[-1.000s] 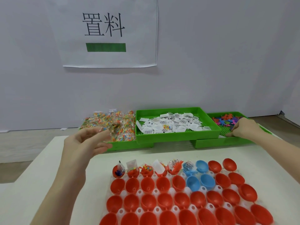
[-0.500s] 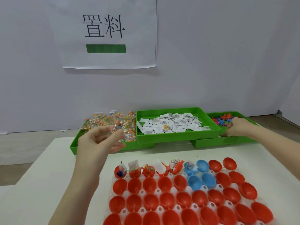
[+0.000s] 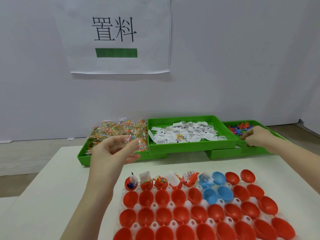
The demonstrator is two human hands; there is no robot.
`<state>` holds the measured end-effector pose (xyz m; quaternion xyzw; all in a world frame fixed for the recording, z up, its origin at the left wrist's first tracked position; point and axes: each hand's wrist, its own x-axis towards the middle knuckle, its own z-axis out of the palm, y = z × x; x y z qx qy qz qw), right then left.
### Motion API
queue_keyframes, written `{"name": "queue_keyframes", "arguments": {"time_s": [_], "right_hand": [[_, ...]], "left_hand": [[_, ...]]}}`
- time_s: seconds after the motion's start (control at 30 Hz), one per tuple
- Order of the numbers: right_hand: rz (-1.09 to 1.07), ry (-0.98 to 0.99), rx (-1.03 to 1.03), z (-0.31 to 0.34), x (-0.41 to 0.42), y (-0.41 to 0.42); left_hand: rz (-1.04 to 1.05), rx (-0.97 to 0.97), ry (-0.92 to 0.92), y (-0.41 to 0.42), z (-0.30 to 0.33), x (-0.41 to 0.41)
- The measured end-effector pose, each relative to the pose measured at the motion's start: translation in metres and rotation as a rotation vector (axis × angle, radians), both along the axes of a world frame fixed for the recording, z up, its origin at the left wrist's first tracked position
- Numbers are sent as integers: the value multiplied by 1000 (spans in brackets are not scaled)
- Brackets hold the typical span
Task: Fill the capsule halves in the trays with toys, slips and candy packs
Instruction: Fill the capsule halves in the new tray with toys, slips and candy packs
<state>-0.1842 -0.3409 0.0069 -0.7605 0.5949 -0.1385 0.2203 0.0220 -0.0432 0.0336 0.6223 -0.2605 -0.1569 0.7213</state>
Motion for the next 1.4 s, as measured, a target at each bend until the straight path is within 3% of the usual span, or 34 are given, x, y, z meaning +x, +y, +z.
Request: {"name": "queue_keyframes", "arguments": {"time_s": [0.23,0.37,0.43,0.5,0.6,0.7,1.0,1.23,1.33,1.4], "right_hand": [[16,8,-143,7,1,2],[-37,-325,-401,17,13,6],[17,-361,-418,23,26,13],[199,-214,-355,22,40,19],[429,191,-354,17,59,27],[393,329,-301,12,69,28],[258,-88,-199,17,67,25],[237,-144,-431,18,54,33],[236,-481,-415,35,46,60],[332,-772,-183,49,39,94]], "left_hand": [[-14,3,2,-1,-1,-1],[-15,9,-8,-2,-1,-2],[-13,12,-10,-2,-2,-2],[-12,15,-4,-3,-2,-3],[-18,22,-10,-4,-2,-4],[-24,32,-24,-4,-2,-5],[-71,33,-11,-4,0,-10],[-131,47,-3,-5,2,-17],[-233,67,33,-5,4,-23],[-338,77,101,-6,7,-32]]}}
